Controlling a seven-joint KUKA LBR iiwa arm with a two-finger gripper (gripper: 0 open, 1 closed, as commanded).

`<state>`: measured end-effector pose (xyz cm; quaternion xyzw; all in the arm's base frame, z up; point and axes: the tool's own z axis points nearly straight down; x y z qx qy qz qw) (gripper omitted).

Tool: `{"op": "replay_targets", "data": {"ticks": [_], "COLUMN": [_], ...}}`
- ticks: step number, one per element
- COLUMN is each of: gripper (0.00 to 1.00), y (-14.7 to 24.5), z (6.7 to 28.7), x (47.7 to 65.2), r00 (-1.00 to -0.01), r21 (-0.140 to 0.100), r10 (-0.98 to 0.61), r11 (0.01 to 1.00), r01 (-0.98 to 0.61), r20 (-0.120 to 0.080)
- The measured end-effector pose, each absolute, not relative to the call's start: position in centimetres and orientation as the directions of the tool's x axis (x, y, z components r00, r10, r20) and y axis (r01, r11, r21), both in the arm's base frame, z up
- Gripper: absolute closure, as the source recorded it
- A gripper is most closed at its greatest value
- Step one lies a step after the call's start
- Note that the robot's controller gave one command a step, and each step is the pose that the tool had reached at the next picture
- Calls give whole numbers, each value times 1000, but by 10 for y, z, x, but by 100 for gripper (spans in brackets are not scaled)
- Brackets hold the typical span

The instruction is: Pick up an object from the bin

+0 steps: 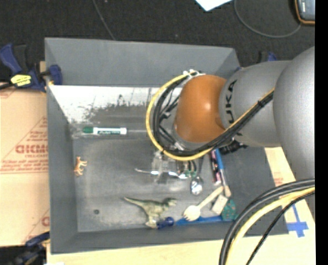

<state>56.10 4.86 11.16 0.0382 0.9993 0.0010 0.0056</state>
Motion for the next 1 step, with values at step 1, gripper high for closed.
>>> {"op": "replay_targets", "data": {"ticks": [1], "gripper": [100], "y": [49], "z": [130], "x": [562], "r00": [-997], "r21": [3], "r10": [76], "r11": [997], "r01": [76], "r20": [-13]}}
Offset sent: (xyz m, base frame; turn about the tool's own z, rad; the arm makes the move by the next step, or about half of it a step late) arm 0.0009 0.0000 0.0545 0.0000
